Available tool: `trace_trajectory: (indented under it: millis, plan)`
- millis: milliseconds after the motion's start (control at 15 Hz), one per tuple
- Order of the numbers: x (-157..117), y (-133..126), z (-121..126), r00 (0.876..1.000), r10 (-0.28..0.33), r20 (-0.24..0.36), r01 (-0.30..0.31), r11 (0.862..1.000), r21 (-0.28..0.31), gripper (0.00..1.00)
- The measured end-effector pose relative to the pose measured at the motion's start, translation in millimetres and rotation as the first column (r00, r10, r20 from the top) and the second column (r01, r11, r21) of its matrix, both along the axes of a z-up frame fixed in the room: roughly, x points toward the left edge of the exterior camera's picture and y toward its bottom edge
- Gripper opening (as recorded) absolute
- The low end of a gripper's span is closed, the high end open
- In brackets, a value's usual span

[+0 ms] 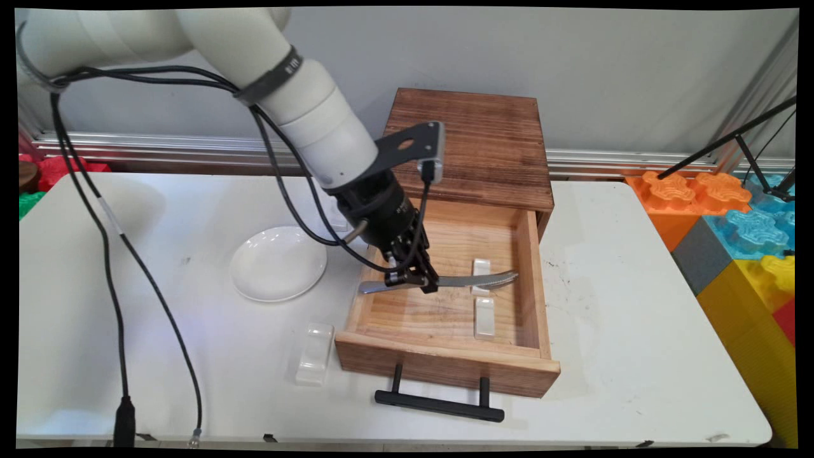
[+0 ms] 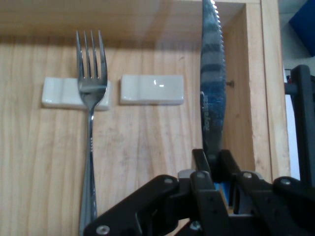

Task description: Place the picked object into the drawer

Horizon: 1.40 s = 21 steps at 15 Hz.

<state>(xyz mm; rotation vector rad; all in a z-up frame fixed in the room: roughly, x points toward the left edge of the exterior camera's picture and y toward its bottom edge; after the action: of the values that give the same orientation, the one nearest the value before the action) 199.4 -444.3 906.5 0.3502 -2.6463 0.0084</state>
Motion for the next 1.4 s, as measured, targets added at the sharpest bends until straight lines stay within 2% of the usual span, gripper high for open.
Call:
trace_trajectory:
  millis: [333, 1400]
  plan:
    - [-13.8, -8.8, -16.6, 1.000, -0.017, 0.002, 0.017, 1.000, -0.005, 0.00]
    - [-21.0, -21.9, -85.5, 1.000, -0.018, 0.005, 0.018, 1.000, -0.002, 0.00]
